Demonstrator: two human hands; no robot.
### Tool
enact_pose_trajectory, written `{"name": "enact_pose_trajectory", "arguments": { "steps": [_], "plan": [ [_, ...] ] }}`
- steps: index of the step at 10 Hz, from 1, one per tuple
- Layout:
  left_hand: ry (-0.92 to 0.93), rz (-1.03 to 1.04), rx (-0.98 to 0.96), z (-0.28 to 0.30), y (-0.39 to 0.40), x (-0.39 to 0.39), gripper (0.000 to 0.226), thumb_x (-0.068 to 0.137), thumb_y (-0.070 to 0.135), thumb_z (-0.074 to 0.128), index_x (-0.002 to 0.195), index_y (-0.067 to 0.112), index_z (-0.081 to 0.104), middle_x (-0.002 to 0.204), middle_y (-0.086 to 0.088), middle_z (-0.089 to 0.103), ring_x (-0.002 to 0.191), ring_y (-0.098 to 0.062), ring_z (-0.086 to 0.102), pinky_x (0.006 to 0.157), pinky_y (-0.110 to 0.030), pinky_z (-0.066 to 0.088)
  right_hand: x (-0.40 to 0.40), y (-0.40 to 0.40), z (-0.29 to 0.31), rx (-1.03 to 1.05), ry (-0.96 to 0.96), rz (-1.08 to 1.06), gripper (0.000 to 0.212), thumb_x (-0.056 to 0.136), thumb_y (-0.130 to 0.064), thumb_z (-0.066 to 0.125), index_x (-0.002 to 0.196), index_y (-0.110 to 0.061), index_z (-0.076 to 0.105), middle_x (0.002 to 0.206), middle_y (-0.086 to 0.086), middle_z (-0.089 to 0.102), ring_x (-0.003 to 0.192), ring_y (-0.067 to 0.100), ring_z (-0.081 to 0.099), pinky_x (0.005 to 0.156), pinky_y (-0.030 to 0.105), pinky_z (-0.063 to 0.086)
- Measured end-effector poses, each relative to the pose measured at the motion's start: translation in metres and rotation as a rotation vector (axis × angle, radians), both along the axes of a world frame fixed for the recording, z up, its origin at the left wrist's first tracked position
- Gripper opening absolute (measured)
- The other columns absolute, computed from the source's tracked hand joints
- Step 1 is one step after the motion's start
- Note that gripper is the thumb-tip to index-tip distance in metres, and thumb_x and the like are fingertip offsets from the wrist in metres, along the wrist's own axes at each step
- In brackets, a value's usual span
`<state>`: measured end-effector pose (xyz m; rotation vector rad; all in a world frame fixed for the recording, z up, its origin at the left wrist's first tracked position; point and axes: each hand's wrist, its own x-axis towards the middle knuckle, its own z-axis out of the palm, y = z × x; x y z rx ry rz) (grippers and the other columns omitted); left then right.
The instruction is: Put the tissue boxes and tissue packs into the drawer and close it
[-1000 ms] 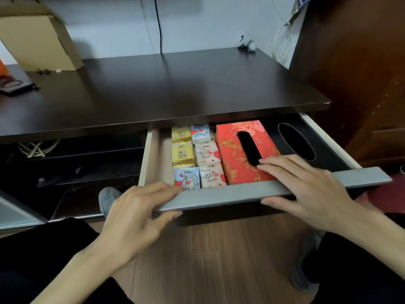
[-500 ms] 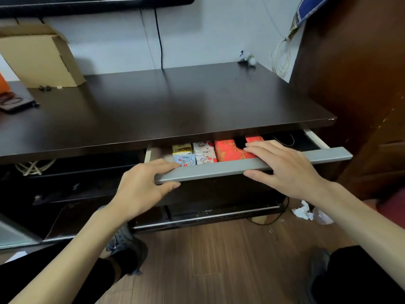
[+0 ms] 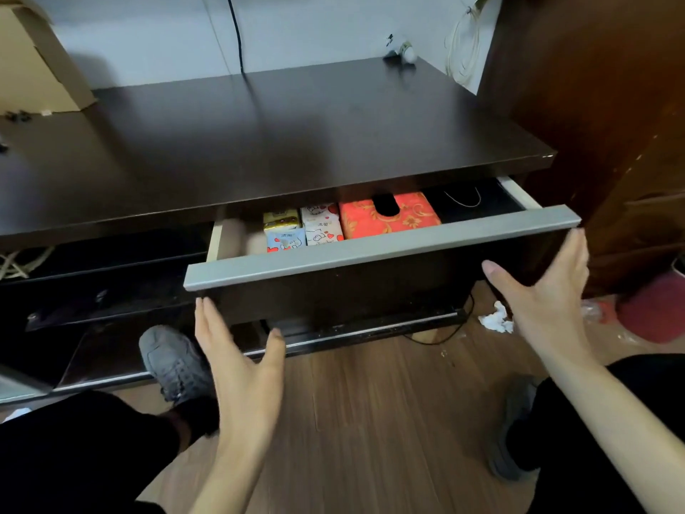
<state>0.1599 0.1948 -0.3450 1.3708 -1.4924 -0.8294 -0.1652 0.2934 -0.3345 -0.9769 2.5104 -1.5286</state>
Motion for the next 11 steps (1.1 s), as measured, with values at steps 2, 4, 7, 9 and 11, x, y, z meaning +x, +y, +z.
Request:
{"name": "enact_pose_trajectory", "arguments": {
  "steps": [2,4,7,9,11],
  "plan": [
    [-0.094,-0.064,0.008,-0.008,-0.012,-0.025,0.093,0.095,0.017,0.061,0.159,0.022,-0.006,0.161,0.011,-0.032,0.144,0.005,-0.011,0.097,0.003,0.002,0.013,-0.036,-0.016,-0.070,0.064,0.016,0.120,0.090,-0.050,0.075,0.165,-0.011,-0.010,0.175,0.010,-0.013,0.160,0.026,-0.007,0.127,0.038,0.004],
    [-0.179,-0.059,-0.062,-0.010,-0.042,-0.042,0.090,0.095,0.010,0.059,0.159,0.016,-0.004,0.160,0.005,-0.035,0.151,-0.012,0.004,0.088,0.010,0.010,0.022,-0.077,-0.024,-0.083,0.070,0.033,0.114,0.094,-0.048,0.071,0.165,-0.006,-0.008,0.174,0.013,-0.018,0.160,0.030,-0.008,0.127,0.041,0.007],
    [-0.360,-0.096,-0.122,-0.014,-0.104,-0.060,0.089,0.092,0.009,0.062,0.159,0.008,0.004,0.163,-0.001,-0.030,0.152,-0.030,0.005,0.117,-0.039,0.025,0.000,-0.133,-0.021,-0.017,0.090,0.084,0.104,0.098,-0.043,0.068,0.165,-0.003,-0.002,0.174,0.013,-0.017,0.161,0.030,-0.004,0.124,0.033,0.006],
    [-0.399,-0.162,-0.090,-0.011,-0.116,-0.057,0.088,0.093,0.013,0.063,0.159,0.010,0.005,0.163,0.004,-0.031,0.149,-0.033,0.020,0.111,-0.041,0.034,-0.006,-0.140,-0.023,0.058,0.133,0.111,0.096,0.100,-0.026,0.070,0.165,-0.003,0.003,0.174,0.011,-0.015,0.161,0.028,-0.001,0.117,0.024,0.006],
    [-0.402,-0.263,0.027,0.010,-0.119,-0.033,0.073,0.096,0.022,0.059,0.158,0.021,0.020,0.168,0.004,-0.006,0.144,-0.034,0.034,0.112,-0.038,0.032,-0.016,-0.106,-0.006,0.019,-0.135,0.280,0.069,0.102,-0.015,0.065,0.162,-0.022,0.032,0.172,0.002,0.023,0.156,0.019,0.026,0.120,0.031,0.026]
  ]
}}
